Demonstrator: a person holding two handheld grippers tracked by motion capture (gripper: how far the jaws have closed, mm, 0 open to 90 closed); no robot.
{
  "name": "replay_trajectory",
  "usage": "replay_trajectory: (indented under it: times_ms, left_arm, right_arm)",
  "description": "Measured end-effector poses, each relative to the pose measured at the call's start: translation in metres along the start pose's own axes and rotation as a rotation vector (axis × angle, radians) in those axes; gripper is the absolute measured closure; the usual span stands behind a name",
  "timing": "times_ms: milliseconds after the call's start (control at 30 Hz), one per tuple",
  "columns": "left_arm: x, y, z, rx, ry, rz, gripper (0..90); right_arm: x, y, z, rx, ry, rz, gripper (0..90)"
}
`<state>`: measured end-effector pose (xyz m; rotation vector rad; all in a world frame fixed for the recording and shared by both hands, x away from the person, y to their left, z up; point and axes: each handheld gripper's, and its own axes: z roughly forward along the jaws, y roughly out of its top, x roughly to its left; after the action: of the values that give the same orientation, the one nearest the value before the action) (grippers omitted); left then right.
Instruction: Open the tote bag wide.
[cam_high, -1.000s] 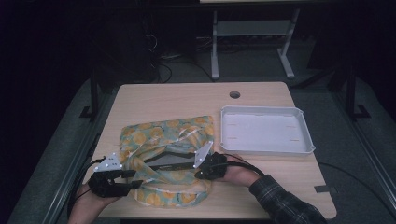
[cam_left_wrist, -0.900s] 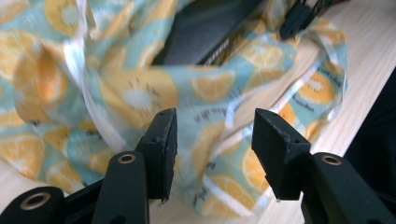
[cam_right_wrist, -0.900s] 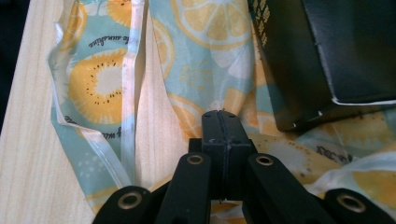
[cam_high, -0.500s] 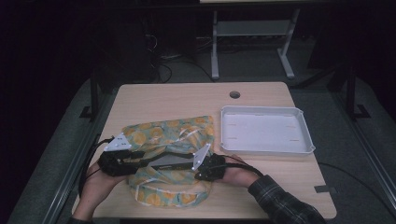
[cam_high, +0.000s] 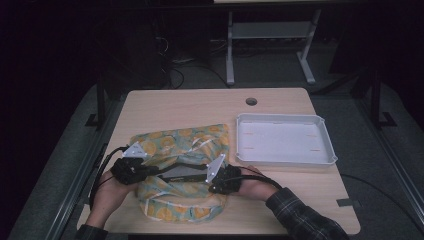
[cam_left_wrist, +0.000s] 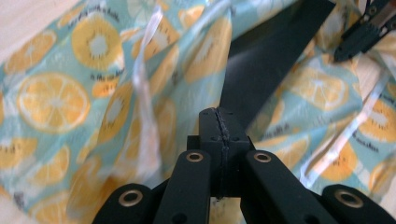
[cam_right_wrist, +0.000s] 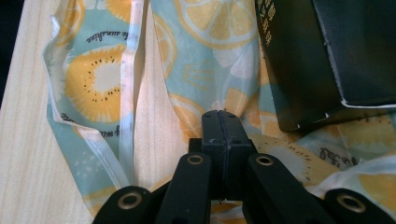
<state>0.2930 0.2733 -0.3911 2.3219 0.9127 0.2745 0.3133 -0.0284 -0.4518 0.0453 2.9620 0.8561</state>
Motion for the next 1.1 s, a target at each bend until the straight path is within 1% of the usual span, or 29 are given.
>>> replay_trajectory:
  times_ms: [200,333,400,433,467,500,533,633,667,700,767,900,967,1000,1067,1100]
  left_arm:
    - [-0.001,-0.02,-0.006,0.032,0.0,-0.028,89.8]
    - [-0.001,-0.035,-0.005,0.073,0.014,-0.036,89.7]
    - [0.001,-0.042,-0.002,0.102,0.018,-0.039,89.7]
    - [0.002,-0.045,0.001,0.103,0.016,-0.052,89.7]
    - [0.003,-0.047,0.003,0.118,0.013,-0.051,89.7]
    - [0.004,-0.049,0.006,0.123,0.011,-0.052,89.7]
    - [0.005,-0.05,0.009,0.137,0.011,-0.047,89.7]
    - [0.008,-0.052,0.017,0.168,0.011,-0.057,89.7]
    - [0.008,-0.053,0.02,0.17,0.012,-0.057,89.7]
    - [0.009,-0.053,0.022,0.181,0.012,-0.049,89.7]
    - [0.009,-0.054,0.024,0.167,0.014,-0.06,89.7]
    - [0.009,-0.054,0.024,0.171,0.019,-0.052,89.7]
    - [0.008,-0.054,0.024,0.173,0.02,-0.05,89.7]
    - [0.008,-0.054,0.024,0.173,0.02,-0.05,89.7]
    - [0.008,-0.054,0.024,0.166,0.02,-0.053,89.6]
    - [0.008,-0.054,0.024,0.166,0.02,-0.052,89.6]
  right_arm:
    - [0.0,0.0,0.0,0.003,0.0,0.001,89.4]
    - [0.0,0.0,0.0,0.005,0.002,0.005,89.4]
    - [0.0,0.0,0.0,0.005,0.003,0.007,89.4]
    - [0.0,0.0,0.0,0.005,0.005,0.008,89.4]
    - [0.0,0.0,-0.001,0.008,0.006,0.012,89.4]
    - [0.0,0.0,-0.001,0.008,0.007,0.013,89.4]
    - [0.0,0.0,-0.001,0.007,0.008,0.013,89.4]
    - [0.0,0.0,-0.001,0.007,0.009,0.016,89.4]
    - [-0.001,0.0,-0.001,0.007,0.009,0.015,89.4]
    - [0.0,-0.001,0.0,0.005,0.012,0.017,89.4]
    - [-0.001,-0.001,0.0,0.004,0.014,0.016,89.4]
    - [-0.001,-0.001,0.0,0.004,0.013,0.017,89.2]
    - [-0.001,-0.001,-0.001,0.005,0.012,0.02,86.1]
    - [-0.002,-0.001,-0.003,-0.009,0.019,0.022,84.3]
    - [-0.003,0.0,-0.009,-0.024,0.019,0.045,81.5]
    - [-0.004,0.0,-0.013,-0.031,0.016,0.047,80.3]
